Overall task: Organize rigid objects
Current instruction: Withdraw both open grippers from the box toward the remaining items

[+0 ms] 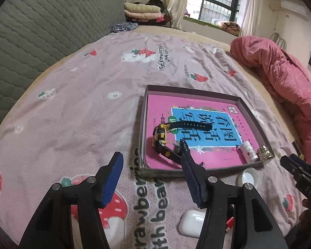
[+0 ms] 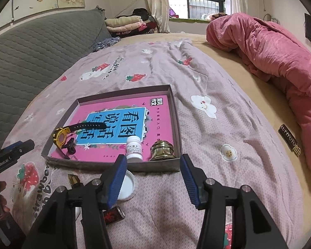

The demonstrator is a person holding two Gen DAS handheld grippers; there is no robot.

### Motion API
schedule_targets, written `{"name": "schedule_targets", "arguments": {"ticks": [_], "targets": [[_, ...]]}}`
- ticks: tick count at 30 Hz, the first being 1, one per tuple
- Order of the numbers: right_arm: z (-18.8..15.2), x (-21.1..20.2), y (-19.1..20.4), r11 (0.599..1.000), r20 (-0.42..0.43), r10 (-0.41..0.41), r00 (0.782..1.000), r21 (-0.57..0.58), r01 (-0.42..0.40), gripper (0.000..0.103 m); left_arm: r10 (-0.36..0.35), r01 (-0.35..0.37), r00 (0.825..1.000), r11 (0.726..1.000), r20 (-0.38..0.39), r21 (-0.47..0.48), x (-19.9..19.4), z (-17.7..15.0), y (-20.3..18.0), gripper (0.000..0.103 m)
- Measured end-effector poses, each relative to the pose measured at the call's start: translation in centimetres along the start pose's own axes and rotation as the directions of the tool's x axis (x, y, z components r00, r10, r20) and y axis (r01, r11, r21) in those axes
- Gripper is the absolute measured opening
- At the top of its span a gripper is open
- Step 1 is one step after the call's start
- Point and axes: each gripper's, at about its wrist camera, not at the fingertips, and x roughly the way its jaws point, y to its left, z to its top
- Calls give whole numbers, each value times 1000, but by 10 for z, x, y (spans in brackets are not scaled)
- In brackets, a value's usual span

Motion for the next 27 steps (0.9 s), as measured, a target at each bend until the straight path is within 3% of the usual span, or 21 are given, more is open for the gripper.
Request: {"name": "schedule_targets", "arguments": {"ticks": [27], "targets": [[-42,-18,33,996,-72,33,997,-84,-39,54,-13,27,991,995,-133,97,-14,-50,-26,60]]}}
